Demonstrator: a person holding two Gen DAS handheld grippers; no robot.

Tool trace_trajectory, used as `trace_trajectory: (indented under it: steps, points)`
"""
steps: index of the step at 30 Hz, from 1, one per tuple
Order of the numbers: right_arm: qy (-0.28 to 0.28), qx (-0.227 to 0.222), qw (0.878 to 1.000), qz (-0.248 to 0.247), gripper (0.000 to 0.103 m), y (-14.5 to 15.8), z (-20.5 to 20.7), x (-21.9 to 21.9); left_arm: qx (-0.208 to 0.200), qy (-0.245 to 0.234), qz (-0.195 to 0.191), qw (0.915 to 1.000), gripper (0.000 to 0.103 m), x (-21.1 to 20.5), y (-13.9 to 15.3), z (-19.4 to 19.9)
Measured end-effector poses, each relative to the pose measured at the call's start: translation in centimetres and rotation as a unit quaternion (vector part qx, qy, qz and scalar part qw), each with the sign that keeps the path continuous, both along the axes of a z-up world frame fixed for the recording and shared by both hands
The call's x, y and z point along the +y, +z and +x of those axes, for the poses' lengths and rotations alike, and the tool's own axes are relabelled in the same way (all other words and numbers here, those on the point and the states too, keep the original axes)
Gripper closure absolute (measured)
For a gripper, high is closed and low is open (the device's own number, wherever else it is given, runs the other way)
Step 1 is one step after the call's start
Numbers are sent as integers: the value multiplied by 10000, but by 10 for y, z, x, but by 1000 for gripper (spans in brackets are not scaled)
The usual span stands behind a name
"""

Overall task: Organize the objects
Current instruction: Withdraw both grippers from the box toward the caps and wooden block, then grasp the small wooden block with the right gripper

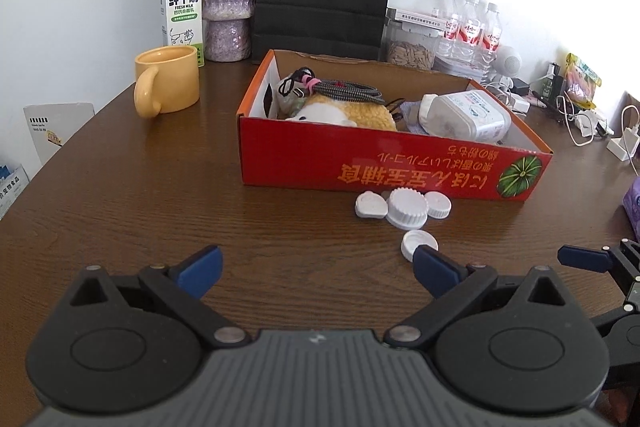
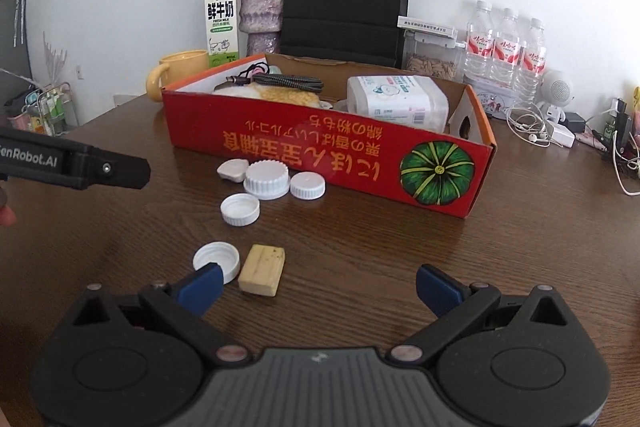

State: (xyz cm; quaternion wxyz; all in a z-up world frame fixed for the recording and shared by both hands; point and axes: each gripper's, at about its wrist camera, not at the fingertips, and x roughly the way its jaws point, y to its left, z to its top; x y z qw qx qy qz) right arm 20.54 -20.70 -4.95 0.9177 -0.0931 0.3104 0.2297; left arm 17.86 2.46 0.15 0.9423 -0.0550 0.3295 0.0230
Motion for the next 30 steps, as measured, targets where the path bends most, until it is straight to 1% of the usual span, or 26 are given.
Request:
trace_trajectory:
  steps: [3,6,8,12,14,15,16,20,26,30]
  points:
    - [-3,32,10000,-83,2,-4,0,4,35,-28,15,10000,0,0,-2,-4]
    - [-9,68,9999,-102,7,-6,3,5,47,-15,10,10000,0,0,-3,-6]
    - [12,93,9999,-94,19,-7,4,7,56,-15,-7,10000,0,1,-4,-7]
    - [126,151,9998,37,34,-8,7,9,85,-57,-24,9999,0,-2,-6,-7]
    - [201,149,9996,89,46,-7,8,11,101,-80,-26,9999,0,-3,-7,-7]
    - [245,161,9995,127,50,-7,8,12,108,-86,-25,9999,0,-4,-7,-6]
    - [281,165,9993,160,55,-7,9,12,116,-96,-27,9999,0,-5,-8,-6]
    - [412,174,9988,218,68,-7,11,15,145,-154,-20,9998,0,-8,-10,-5]
    - [413,104,9986,308,69,-5,11,12,208,-250,-12,9995,0,-15,-13,-4]
    - [276,-23,9988,400,69,0,10,0,258,-359,26,9990,0,-22,-17,-1]
